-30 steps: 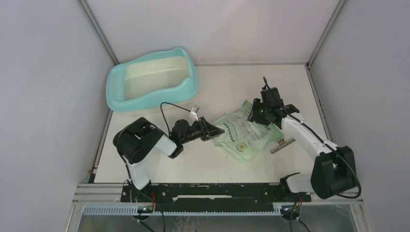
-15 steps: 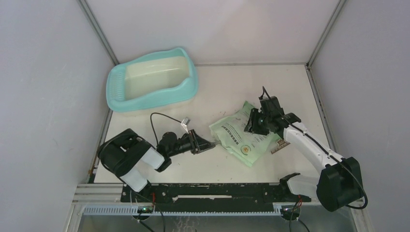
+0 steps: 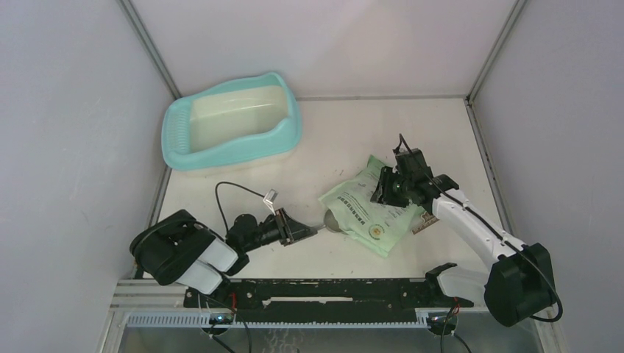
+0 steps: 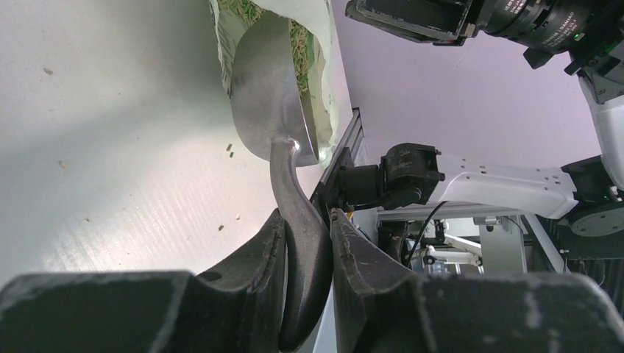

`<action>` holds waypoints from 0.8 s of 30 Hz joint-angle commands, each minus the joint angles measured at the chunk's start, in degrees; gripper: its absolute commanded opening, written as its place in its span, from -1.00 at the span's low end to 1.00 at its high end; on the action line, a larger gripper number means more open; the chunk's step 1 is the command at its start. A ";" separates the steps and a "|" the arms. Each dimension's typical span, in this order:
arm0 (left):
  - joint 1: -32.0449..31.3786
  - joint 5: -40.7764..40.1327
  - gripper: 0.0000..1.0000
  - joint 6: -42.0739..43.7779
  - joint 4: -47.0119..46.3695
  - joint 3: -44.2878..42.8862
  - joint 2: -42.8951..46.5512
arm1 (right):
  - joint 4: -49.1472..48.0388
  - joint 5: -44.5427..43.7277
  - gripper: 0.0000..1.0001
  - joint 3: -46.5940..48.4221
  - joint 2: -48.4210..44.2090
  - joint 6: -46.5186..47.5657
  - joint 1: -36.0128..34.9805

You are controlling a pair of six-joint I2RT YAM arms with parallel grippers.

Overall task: Fill the litter box with clean litter
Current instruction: 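Scoop the cat litter from the cat litter bag.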

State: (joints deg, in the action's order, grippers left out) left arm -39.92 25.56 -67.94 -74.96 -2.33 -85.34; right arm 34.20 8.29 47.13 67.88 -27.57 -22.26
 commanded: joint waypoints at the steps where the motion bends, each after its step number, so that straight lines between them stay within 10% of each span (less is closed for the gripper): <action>1: -0.36 0.26 -0.74 1.18 -6.85 1.62 2.85 | -1.66 0.15 0.02 0.41 -1.68 -1.14 -0.51; 24: -0.99 3.69 -0.73 -3.78 -9.37 -9.05 3.81 | 1.91 1.01 0.03 3.05 -6.38 1.45 5.36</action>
State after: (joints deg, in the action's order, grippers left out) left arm -40.16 27.31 -70.02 -75.75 -5.02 -81.62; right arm 35.40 8.71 47.29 63.37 -27.24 -18.33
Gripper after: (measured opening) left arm 0.283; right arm 0.513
